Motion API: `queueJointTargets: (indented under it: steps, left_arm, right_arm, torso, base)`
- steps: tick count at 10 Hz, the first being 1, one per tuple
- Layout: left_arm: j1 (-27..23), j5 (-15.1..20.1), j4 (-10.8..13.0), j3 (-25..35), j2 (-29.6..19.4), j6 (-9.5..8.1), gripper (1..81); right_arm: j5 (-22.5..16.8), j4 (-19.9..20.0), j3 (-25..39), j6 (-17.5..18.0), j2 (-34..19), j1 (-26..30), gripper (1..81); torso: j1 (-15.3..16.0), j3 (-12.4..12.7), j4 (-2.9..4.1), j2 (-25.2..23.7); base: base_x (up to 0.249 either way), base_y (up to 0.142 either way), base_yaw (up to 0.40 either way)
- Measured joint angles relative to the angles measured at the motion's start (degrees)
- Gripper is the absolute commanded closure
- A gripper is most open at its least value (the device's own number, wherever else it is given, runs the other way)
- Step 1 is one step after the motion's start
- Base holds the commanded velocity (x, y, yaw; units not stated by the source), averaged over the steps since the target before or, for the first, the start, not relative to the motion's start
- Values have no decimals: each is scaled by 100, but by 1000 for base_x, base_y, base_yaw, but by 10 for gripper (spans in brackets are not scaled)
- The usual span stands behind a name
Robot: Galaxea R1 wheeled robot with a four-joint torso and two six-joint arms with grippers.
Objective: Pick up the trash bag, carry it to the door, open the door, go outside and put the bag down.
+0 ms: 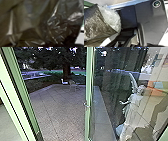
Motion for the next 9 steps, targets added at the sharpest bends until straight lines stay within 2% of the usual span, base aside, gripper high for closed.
queueJointTargets:
  steps: [9]
  left_arm:
    - [48, 17, 0, -22, -28, 0, 811]
  right_arm:
    - [55, 0, 7, 6, 30, -48, 10]
  torso:
    - [-11, 2, 0, -5]
  base:
    - [80, 0, 0]
